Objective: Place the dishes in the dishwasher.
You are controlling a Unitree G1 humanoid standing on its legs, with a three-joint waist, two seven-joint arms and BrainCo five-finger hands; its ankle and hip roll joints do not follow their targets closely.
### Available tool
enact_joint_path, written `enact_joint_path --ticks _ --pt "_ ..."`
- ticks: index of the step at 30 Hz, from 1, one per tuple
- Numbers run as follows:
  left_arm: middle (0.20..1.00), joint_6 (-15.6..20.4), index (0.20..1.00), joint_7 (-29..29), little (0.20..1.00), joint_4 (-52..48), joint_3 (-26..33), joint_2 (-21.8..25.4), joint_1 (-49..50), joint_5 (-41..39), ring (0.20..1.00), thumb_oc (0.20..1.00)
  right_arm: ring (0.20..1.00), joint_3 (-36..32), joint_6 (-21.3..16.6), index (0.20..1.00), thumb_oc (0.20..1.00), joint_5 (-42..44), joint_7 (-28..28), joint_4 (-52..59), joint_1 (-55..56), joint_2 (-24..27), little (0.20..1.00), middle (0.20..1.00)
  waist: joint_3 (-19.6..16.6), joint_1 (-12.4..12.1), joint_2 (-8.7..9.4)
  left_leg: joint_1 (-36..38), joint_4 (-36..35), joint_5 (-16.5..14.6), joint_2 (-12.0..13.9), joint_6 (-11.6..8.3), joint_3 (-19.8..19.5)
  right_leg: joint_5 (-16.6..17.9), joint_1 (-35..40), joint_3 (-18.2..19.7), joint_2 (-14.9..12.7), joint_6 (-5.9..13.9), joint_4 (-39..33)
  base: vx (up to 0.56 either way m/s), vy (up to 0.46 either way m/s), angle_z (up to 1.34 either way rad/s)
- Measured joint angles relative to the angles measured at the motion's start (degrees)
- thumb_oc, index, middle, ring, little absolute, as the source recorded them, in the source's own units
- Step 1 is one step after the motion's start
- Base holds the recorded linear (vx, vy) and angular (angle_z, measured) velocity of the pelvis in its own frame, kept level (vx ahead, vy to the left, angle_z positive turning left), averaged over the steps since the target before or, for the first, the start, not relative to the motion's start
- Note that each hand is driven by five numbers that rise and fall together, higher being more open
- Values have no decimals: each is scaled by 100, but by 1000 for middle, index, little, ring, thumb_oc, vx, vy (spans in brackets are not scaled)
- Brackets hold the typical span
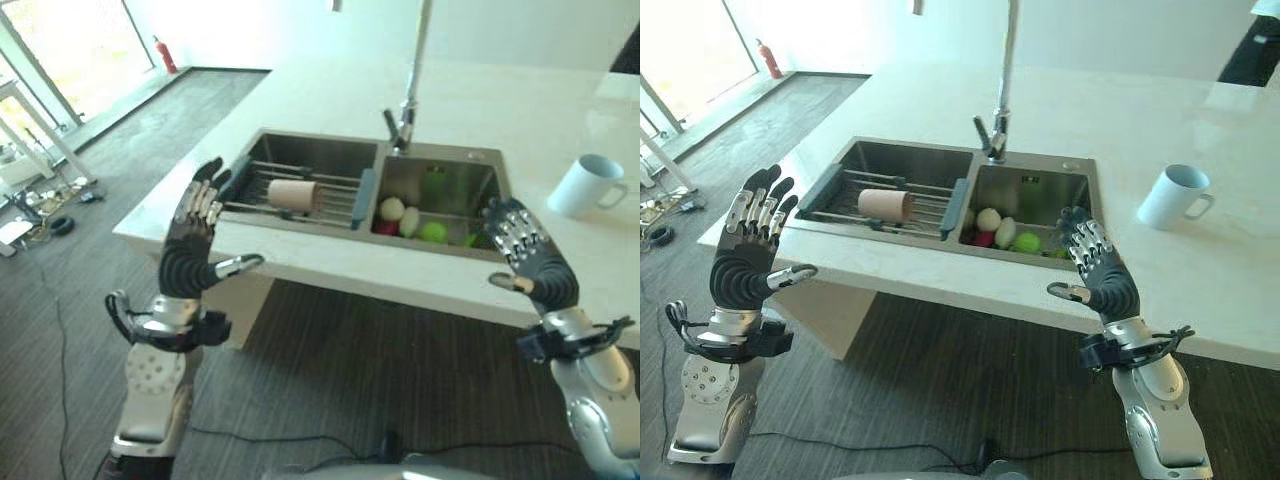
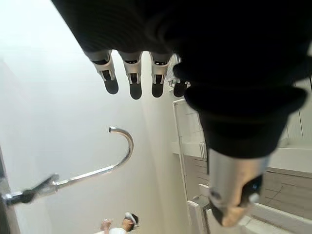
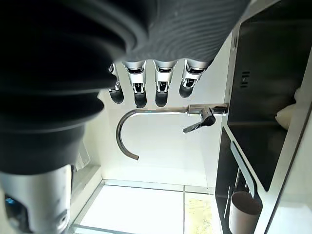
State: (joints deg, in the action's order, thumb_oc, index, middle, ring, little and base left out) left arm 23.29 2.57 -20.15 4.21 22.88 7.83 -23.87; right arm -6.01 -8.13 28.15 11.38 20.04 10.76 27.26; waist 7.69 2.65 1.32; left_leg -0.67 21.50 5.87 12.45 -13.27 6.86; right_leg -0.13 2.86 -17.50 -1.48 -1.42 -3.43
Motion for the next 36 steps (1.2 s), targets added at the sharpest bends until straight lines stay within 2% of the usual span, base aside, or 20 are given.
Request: enact_joint_path --ticks 1,2,3,5,6,7,8,10,11,13,16,19,20,22,26,28,29,31,32,36 --pt "1000 37 1000 -1 1000 -2 75 -185 94 -23 1000 1000 1000 -108 -2 1000 1000 0 8 21 90 -51 1000 1000 28 -1 58 -517 882 288 14 22 -223 -95 -21 52 28 -145 67 187 -172 -31" --pt "1000 85 1000 2 1000 0 75 -304 276 -28 1000 1000 1000 -202 0 1000 1000 -2 2 18 146 -114 1000 1000 51 -30 118 -1079 1890 241 -128 75 -349 -178 -38 145 15 -266 126 185 -33 -32" --pt "1000 107 1000 16 1000 2 69 -302 311 -26 1000 1000 1000 -232 2 1000 1000 -7 -7 30 148 -154 1000 1000 61 -35 196 -1452 2244 -132 -307 483 -141 -133 -17 133 -12 -165 125 222 104 -35" --pt "1000 218 1000 34 1000 -2 85 -153 241 -27 1000 1000 1000 -132 12 1000 1000 -13 -55 51 4 -143 1000 1000 52 -3 196 -1328 610 -425 -350 838 177 -178 90 133 172 -62 103 344 348 -26" --pt "1000 230 1000 58 1000 6 85 -108 218 -29 1000 1000 1000 -141 10 1000 1000 -12 -56 41 -24 -148 1000 1000 39 17 168 -1132 -320 -422 -321 842 169 -197 133 159 258 -6 114 336 417 -34" --pt "1000 280 1000 86 1000 111 15 -159 220 -44 1000 1000 1000 -218 15 1000 1000 -12 -7 -230 -27 -155 1000 1000 101 31 -66 -430 -2287 -356 -190 865 -30 -831 104 223 296 1978 697 397 556 -19" --pt "1000 408 1000 98 1000 141 35 -255 97 -211 1000 1000 1000 -430 25 1000 1000 -22 18 -133 2 -6 1000 1000 179 152 -288 -282 -2719 -179 298 579 -6 -874 70 402 35 214 1103 385 573 -17" --pt "1000 482 1000 108 1000 158 -2 -337 14 -215 1000 1000 1000 -552 4 1000 1000 -67 50 -70 111 42 1000 1000 126 144 -369 -206 -2676 -171 291 541 -151 -799 277 569 -19 481 901 322 559 -18" --pt "1000 605 1000 108 1000 144 36 -367 29 -216 1000 1000 1000 -513 30 1000 1000 -84 49 -63 86 59 1000 1000 133 115 -377 -169 -2699 -209 197 593 -319 -810 265 647 -109 474 930 183 425 -51" --pt "1000 616 1000 107 1000 101 58 -340 -15 -212 1000 1000 1000 -534 83 1000 1000 -108 69 71 137 58 1000 1000 132 104 -379 -5 -2707 -190 -4 619 35 -777 392 723 -234 525 882 183 423 -38" --pt "1000 603 1000 131 1000 92 87 -264 -252 -217 1000 1000 1000 -555 142 1000 1000 -105 49 312 209 6 1000 1000 121 76 -455 305 -2691 81 -320 772 -58 -805 664 641 -343 731 845 213 433 -9" --pt "1000 467 1000 160 1000 48 166 -140 -561 -223 1000 1000 1000 -484 153 1000 1000 -115 4 570 459 -427 1000 1000 71 -25 39 455 -2669 -90 -1065 1240 -177 -671 583 419 -1115 904 1418 192 393 37" --pt "1000 398 1000 156 1000 3 229 -59 -597 -222 1000 1000 1000 -464 159 1000 1000 -117 1 568 412 -447 1000 1000 66 -113 97 471 -2669 -127 -1189 1330 -184 -613 514 415 -1253 908 1598 152 336 25" --pt "1000 273 1000 27 1000 8 365 126 -616 -216 1000 1000 1000 -326 272 1000 1000 -125 5 474 110 -514 1000 1000 72 -231 40 497 -2666 -253 -1278 1586 -203 -455 123 420 -1411 1070 2042 146 300 11" --pt "1000 143 1000 -159 1000 -30 537 309 -538 -189 1000 1000 1000 -276 300 1000 1000 -294 95 438 26 -544 1000 1000 63 -336 62 648 -2667 -399 -1314 1688 -2 48 -359 245 -1444 1281 2057 76 101 -13" --pt "1000 69 1000 -255 1000 -120 544 386 -416 -131 1000 1000 1000 -184 296 1000 1000 -333 144 398 52 -437 1000 1000 52 -304 78 696 -2668 -463 -1289 1656 110 -33 -554 314 -1168 1346 1952 73 -70 -35" --pt "1000 1 1000 -258 1000 -124 544 399 -378 -79 1000 1000 1000 -176 292 1000 1000 -323 150 384 139 -375 1000 1000 42 -292 94 698 -2668 -482 -1243 1623 97 -97 -645 481 -803 1299 1696 78 -159 -18" --pt "1000 -103 1000 -267 1000 -125 542 381 -307 -75 1000 1000 1000 -205 274 1000 1000 -319 152 305 259 -286 1000 1000 -24 -206 198 675 -2670 -496 -1231 1515 62 -181 -490 764 -310 961 986 76 -213 3" --pt "1000 -133 1000 -264 1000 -127 538 333 -204 -64 1000 1000 1000 -236 252 1000 1000 -291 161 277 318 -270 1000 1000 -47 -169 206 687 -2669 -485 -1230 1455 26 -61 -323 723 -254 528 675 55 -242 8" --pt "1000 -382 1000 -464 1000 -136 366 100 75 567 1000 1000 1000 -293 226 1000 1000 -223 103 265 371 -138 1000 1000 -57 -154 -51 686 -2669 -438 -983 1227 -69 133 -47 609 52 303 230 15 -269 12"
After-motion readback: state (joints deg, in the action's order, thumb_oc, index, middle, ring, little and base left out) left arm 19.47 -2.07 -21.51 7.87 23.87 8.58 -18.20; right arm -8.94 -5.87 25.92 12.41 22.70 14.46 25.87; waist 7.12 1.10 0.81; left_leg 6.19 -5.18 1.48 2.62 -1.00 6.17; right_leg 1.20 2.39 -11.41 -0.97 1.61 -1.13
